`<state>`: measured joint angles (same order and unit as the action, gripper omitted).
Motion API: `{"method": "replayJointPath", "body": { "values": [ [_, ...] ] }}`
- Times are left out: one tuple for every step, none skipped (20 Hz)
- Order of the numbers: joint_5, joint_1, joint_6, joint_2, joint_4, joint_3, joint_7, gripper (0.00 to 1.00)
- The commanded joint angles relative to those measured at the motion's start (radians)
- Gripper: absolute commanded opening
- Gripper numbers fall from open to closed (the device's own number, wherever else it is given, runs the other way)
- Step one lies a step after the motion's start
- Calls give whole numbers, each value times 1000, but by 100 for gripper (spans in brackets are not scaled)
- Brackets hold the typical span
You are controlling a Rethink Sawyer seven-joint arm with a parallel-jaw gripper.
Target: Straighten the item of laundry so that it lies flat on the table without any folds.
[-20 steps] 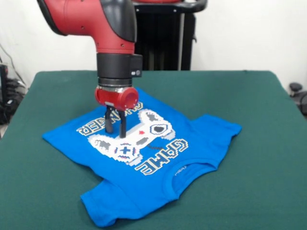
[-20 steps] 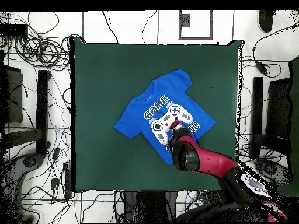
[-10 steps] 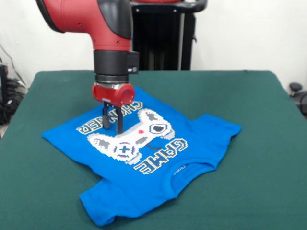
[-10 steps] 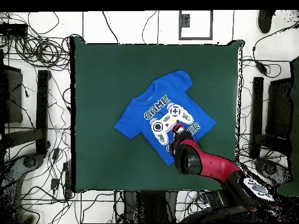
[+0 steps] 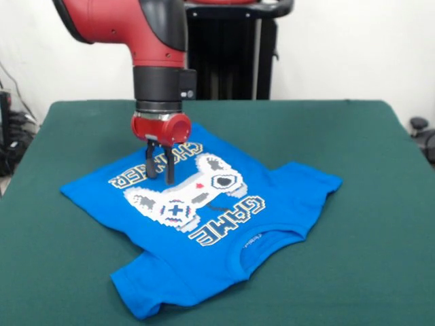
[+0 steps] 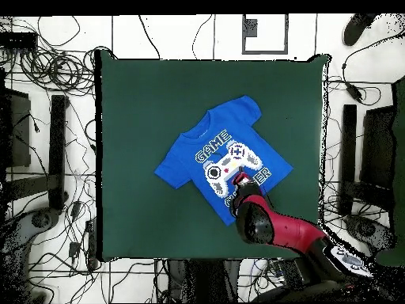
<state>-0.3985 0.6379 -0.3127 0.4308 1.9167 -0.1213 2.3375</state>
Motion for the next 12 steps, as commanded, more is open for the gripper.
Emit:
{"method": "replayJointPath", "body": {
  "values": [
    [-43, -22, 43, -152, 103, 45, 87, 100],
    [-40, -29, 34, -157, 102, 49, 89, 100],
    [-40, -26, 34, -162, 100, 45, 91, 100],
    [-36, -32, 24, -168, 98, 49, 94, 100],
    [-34, -35, 15, -175, 96, 52, 96, 100],
    [-34, -34, 11, -181, 93, 51, 96, 100],
    [-34, -34, 6, -186, 92, 51, 96, 100],
    [-30, -37, 1, -188, 91, 55, 97, 100],
    [-30, -37, -3, -193, 90, 56, 97, 100],
    [-31, -35, -7, -197, 87, 56, 96, 100],
    [-33, -30, -7, -201, 85, 53, 93, 100],
    [-34, -28, -9, -205, 83, 51, 92, 100]
  ]
}}
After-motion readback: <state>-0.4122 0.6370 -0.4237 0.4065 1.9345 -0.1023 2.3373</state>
